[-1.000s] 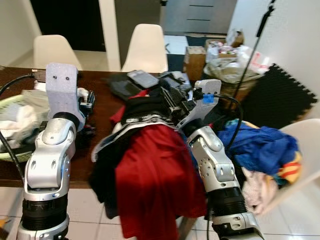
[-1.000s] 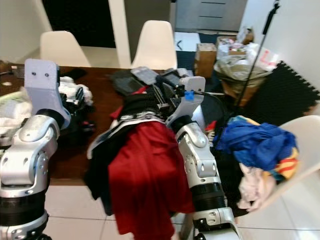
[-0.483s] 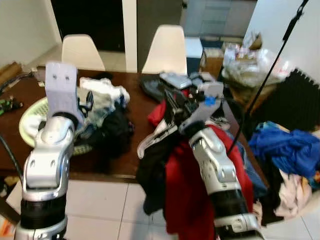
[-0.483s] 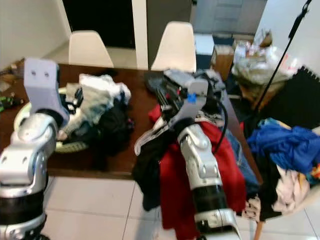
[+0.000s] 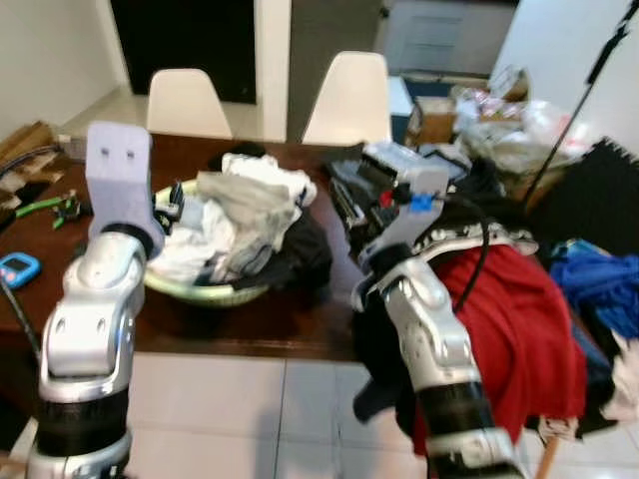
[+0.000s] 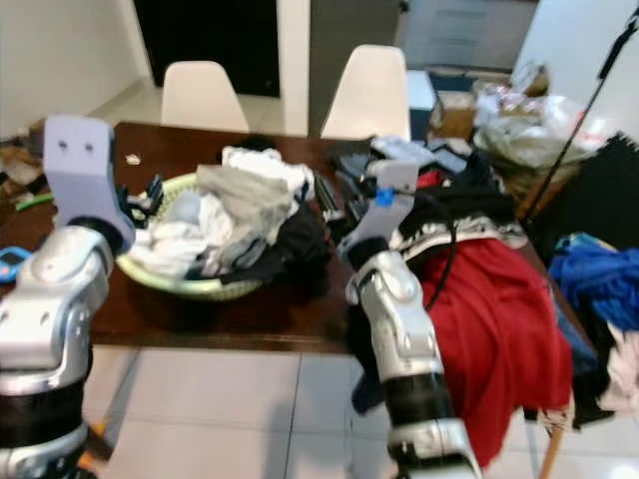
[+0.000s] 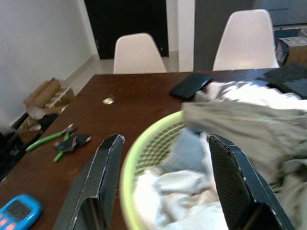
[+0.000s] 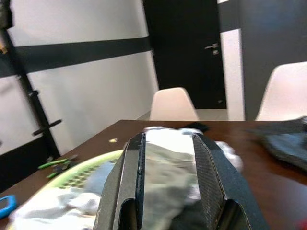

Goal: Hang hanger

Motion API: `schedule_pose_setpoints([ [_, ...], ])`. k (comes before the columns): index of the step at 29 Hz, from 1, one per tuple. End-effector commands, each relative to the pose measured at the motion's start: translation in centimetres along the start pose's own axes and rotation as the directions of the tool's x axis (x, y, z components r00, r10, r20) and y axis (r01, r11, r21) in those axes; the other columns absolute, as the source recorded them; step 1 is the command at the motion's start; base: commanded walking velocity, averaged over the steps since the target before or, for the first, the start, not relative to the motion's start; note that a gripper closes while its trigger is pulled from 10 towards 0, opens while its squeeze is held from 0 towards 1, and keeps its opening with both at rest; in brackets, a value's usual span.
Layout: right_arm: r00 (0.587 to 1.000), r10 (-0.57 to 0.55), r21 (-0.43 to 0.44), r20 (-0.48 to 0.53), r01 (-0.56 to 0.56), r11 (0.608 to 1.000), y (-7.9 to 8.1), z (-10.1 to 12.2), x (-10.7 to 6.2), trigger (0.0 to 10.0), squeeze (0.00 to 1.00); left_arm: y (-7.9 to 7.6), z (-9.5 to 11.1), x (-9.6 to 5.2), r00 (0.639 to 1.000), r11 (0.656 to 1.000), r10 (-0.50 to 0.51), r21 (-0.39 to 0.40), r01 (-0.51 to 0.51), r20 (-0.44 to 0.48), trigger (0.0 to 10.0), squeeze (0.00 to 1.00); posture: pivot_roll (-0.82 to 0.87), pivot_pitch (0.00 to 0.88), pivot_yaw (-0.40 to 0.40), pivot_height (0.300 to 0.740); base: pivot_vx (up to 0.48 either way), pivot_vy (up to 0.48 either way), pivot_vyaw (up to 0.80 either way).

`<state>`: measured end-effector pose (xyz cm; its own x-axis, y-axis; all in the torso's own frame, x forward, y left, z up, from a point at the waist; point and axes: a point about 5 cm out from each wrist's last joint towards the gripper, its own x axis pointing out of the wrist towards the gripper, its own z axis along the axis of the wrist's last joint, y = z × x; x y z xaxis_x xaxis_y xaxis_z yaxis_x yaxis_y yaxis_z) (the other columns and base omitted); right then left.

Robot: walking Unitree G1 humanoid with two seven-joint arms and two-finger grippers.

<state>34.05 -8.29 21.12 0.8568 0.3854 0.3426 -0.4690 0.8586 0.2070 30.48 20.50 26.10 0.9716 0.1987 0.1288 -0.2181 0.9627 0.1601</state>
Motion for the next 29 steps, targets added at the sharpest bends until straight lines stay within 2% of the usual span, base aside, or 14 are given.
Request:
schedule_pose_setpoints([
  [1,1.000,-0.007,-0.009,0.001,0.007,1.000,-0.2,0.1,-0.2,10.0,0.00,0.2,0.1,-0.1,1.000,1.000,0.015,0.000,-0.015,-0.006,10.0,0.00,0.14,0.000,-0.031,0.740,0.000,-0.458,0.00],
  [4,1.000,-0.008,-0.009,0.000,0.008,1.000,-0.2,0.1,-0.2,10.0,0.00,0.2,0.0,-0.1,1.000,1.000,0.018,-0.006,-0.018,-0.011,10.0,0.00,0.14,0.000,-0.030,0.740,0.000,-0.454,0.00],
  [18,1.000,-0.010,-0.011,-0.011,0.010,1.000,-0.4,-0.1,-0.3,10.0,0.00,0.2,-0.7,0.1,0.998,1.000,0.022,0.008,-0.022,-0.058,10.0,0.00,0.14,0.000,-0.035,0.740,0.000,0.000,0.00],
  [21,1.000,-0.013,-0.009,-0.011,0.013,1.000,-0.4,-0.1,-0.2,10.0,0.00,0.5,-1.2,0.1,0.996,0.999,0.031,0.034,-0.028,-0.086,10.0,0.00,0.14,0.000,-0.035,0.740,0.000,0.000,0.00],
  [24,1.000,-0.025,-0.006,-0.003,0.025,1.000,-0.5,0.1,-0.1,10.0,0.00,1.8,-1.9,0.5,0.991,0.998,0.027,0.063,-0.019,-0.128,10.0,0.00,0.15,0.004,-0.038,0.740,0.000,0.000,0.00],
  [28,1.000,-0.030,-0.005,-0.002,0.030,1.000,-0.6,0.1,0.0,10.0,0.00,2.3,-2.1,1.1,0.988,0.998,-0.050,0.019,0.054,-0.145,10.0,0.00,0.15,0.008,-0.045,0.740,0.000,0.000,0.00],
  [29,1.000,-0.028,-0.006,-0.002,0.028,1.000,-0.5,0.1,0.1,10.0,0.00,2.4,-2.2,1.5,0.983,0.995,-0.100,-0.009,0.099,-0.154,10.0,1.00,0.15,0.006,-0.046,0.740,0.000,0.000,0.00],
])
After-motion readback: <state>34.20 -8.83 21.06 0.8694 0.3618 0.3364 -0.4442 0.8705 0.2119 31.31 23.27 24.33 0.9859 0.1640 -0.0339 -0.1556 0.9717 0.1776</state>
